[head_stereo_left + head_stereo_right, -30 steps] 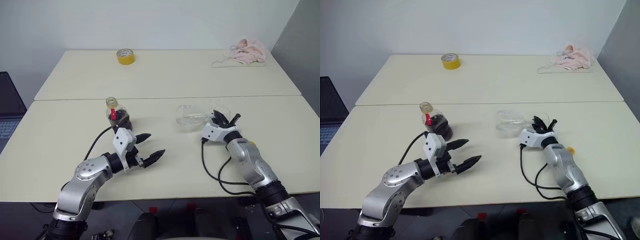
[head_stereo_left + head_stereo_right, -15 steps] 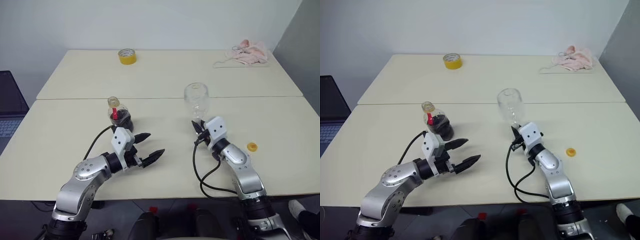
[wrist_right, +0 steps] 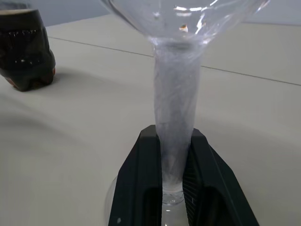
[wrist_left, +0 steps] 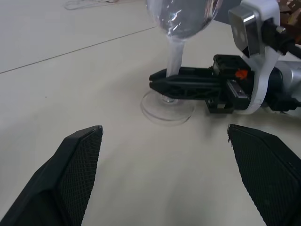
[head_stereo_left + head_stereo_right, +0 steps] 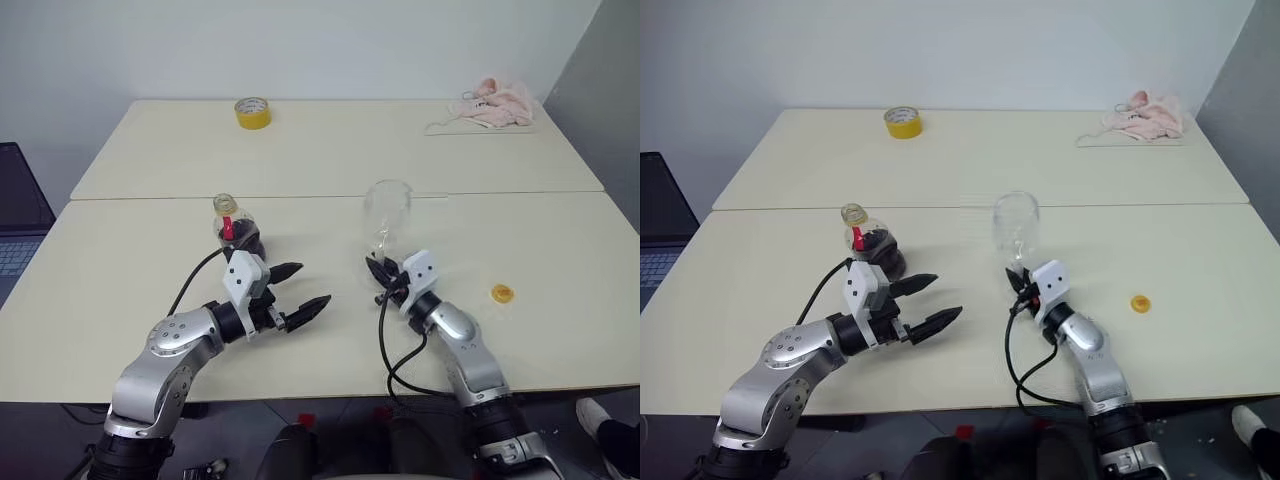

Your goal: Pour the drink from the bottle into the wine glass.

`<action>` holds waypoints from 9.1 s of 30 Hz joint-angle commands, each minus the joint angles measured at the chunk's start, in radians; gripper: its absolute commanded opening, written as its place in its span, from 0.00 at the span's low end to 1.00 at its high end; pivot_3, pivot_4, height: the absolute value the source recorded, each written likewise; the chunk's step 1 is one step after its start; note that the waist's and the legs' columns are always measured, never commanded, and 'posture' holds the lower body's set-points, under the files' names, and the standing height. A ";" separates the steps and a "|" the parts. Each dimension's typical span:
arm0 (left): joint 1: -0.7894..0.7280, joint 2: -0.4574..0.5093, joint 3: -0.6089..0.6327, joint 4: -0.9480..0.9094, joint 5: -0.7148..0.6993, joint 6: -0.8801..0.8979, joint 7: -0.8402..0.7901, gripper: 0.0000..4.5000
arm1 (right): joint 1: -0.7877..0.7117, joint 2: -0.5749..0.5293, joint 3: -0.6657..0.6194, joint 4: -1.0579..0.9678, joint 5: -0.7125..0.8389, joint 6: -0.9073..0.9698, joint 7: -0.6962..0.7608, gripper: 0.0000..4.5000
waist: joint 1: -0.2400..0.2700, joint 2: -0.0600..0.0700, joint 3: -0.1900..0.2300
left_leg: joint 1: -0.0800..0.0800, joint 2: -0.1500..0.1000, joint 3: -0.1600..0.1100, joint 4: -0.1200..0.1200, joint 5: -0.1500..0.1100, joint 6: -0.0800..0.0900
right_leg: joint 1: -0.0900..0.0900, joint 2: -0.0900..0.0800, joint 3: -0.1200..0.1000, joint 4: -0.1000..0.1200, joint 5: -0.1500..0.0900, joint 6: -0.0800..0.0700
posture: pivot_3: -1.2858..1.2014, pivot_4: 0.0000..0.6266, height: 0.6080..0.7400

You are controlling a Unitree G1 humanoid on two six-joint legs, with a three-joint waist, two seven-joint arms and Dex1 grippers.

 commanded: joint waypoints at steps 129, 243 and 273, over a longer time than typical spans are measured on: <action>-0.285 -0.087 0.125 0.391 0.231 -0.186 0.313 0.19 | 0.326 -0.501 -0.231 -1.033 0.460 0.585 0.112 1.00 | 0.015 -0.002 -0.001 | 0.000 -0.001 -0.003 0.002 0.000 0.001 | 0.004 0.000 -0.003 -0.001 0.000 0.000 | 0.52 0.24 1.00; -0.920 -0.071 -0.287 0.899 0.964 -0.981 0.441 0.17 | -0.007 -0.471 -0.194 -1.057 0.583 0.902 -0.143 1.00 | 0.009 -0.004 0.000 | -0.003 -0.003 -0.002 0.002 0.000 0.001 | 0.000 0.000 -0.002 0.001 0.000 0.000 | 0.52 0.24 1.00; -0.947 -0.038 -0.312 0.924 1.044 -1.042 0.524 0.17 | 0.014 -0.459 -0.178 -1.072 0.575 0.897 -0.152 1.00 | 0.008 -0.004 0.000 | -0.003 -0.003 -0.002 0.002 0.000 0.001 | 0.000 0.000 -0.002 0.001 0.000 0.000 | 0.52 0.24 1.00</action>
